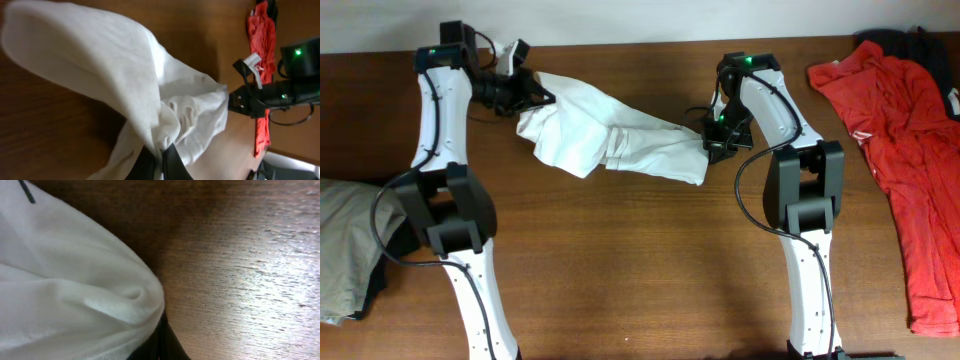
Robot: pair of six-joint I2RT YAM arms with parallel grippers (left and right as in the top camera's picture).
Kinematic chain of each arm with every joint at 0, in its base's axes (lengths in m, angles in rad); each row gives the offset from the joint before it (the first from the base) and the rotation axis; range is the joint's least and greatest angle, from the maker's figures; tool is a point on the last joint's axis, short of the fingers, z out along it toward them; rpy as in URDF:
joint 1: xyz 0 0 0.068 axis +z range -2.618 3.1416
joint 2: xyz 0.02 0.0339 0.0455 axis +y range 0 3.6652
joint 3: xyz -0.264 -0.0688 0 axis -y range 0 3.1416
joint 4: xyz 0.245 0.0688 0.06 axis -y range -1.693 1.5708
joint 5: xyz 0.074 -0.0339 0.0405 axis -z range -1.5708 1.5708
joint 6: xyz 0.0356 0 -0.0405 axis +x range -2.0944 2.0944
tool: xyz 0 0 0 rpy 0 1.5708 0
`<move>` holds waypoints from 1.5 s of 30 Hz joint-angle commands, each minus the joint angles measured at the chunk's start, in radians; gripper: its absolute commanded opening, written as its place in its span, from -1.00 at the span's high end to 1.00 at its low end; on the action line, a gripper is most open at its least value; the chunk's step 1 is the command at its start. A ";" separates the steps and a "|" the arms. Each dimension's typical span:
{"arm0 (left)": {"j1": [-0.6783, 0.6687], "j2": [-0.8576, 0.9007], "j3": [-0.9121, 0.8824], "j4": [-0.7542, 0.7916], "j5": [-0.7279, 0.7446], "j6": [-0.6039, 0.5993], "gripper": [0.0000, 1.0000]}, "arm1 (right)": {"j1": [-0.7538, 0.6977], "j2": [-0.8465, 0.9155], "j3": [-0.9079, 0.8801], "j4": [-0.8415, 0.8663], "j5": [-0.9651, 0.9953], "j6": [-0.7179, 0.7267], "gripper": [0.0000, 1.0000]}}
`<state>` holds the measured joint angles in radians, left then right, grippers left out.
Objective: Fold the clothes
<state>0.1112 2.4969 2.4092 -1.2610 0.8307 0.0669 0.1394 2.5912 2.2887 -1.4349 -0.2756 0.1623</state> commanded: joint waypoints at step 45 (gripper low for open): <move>-0.298 0.161 0.319 -0.210 -0.061 0.090 -0.83 | -0.237 0.014 0.434 -0.264 0.015 0.056 0.92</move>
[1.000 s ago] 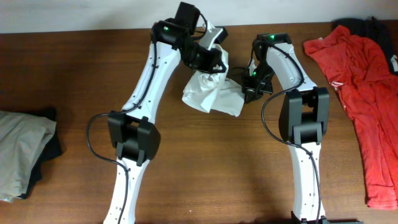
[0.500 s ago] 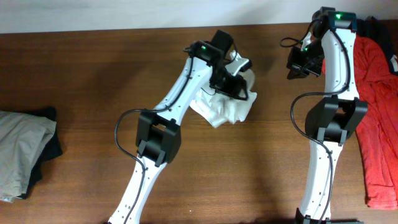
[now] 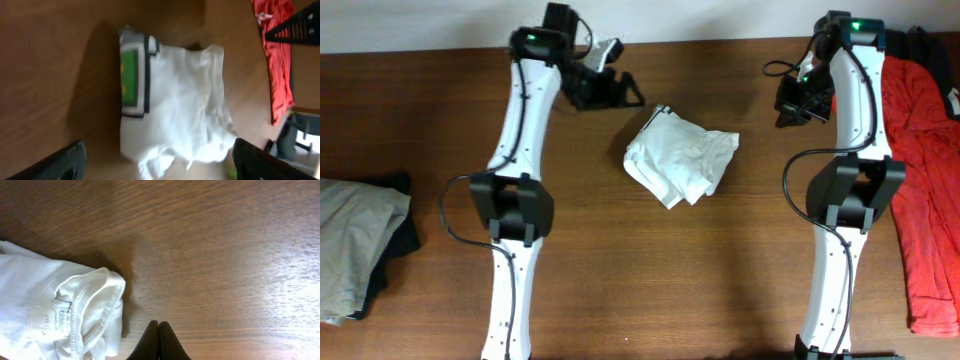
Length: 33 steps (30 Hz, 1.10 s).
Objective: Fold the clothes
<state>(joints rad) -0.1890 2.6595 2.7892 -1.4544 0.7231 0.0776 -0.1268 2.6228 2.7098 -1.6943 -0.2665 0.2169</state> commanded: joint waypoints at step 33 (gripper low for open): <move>0.100 0.151 0.187 0.339 0.029 -0.306 1.00 | 0.089 -0.017 0.013 -0.005 0.005 0.002 0.92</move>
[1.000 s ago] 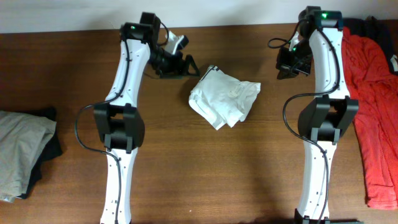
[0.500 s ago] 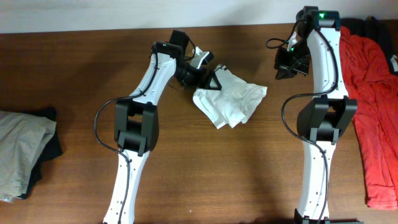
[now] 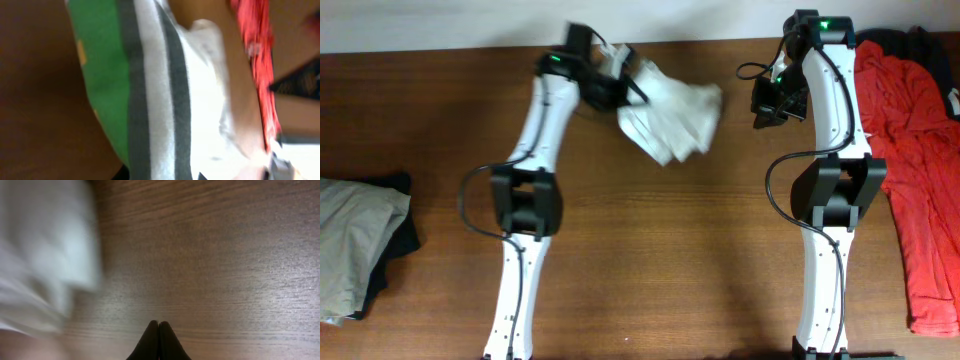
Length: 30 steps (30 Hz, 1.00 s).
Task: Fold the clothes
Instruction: 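Carry the folded shirt left and place it on the clothes stack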
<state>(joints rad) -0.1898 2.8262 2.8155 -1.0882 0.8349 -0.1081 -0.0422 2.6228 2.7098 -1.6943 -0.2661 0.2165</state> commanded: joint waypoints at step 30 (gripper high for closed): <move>1.186 -0.554 -0.465 -0.314 -0.062 0.113 0.99 | 0.228 -0.017 0.011 -0.005 -0.072 0.002 0.92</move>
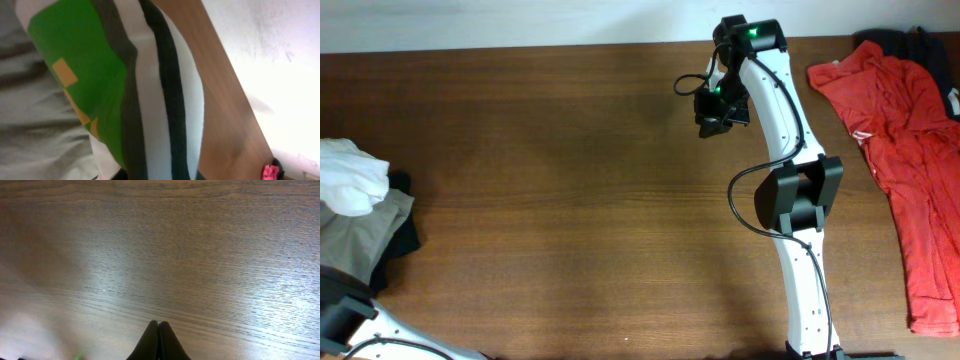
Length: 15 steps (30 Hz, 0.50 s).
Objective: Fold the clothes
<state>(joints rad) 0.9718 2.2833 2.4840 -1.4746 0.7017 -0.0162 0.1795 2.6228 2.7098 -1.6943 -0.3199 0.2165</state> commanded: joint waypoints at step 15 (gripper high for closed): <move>0.176 -0.235 -0.533 0.296 0.155 -0.023 0.99 | 0.011 -0.017 0.011 -0.005 -0.097 -0.047 0.92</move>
<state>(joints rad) 1.1404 2.0388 2.0899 -1.2457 0.7570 -0.0494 0.1802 2.6228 2.7098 -1.6943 -0.3912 0.1864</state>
